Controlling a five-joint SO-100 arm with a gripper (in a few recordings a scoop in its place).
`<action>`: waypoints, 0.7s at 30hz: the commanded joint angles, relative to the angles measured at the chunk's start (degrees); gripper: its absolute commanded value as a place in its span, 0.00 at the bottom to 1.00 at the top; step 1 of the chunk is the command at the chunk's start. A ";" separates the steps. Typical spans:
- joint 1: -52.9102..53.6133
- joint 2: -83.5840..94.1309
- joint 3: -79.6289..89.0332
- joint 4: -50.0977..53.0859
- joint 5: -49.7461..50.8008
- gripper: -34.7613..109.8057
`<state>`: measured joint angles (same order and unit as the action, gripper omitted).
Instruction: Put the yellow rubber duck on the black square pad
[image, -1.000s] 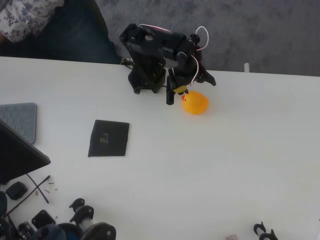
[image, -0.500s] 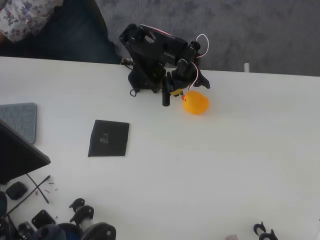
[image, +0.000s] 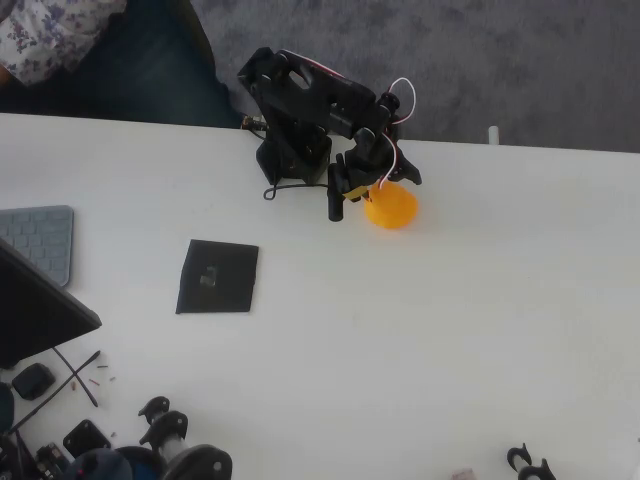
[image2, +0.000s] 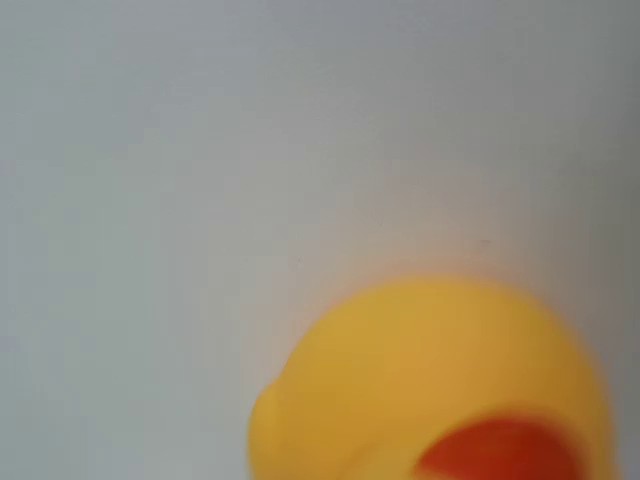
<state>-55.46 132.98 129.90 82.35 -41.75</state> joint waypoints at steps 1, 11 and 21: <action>-0.26 0.09 0.44 0.44 -0.70 0.53; -0.70 -7.56 -0.26 0.35 -0.70 0.53; -0.26 -10.63 0.18 0.35 -3.16 0.53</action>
<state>-55.46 123.05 130.25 81.65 -43.24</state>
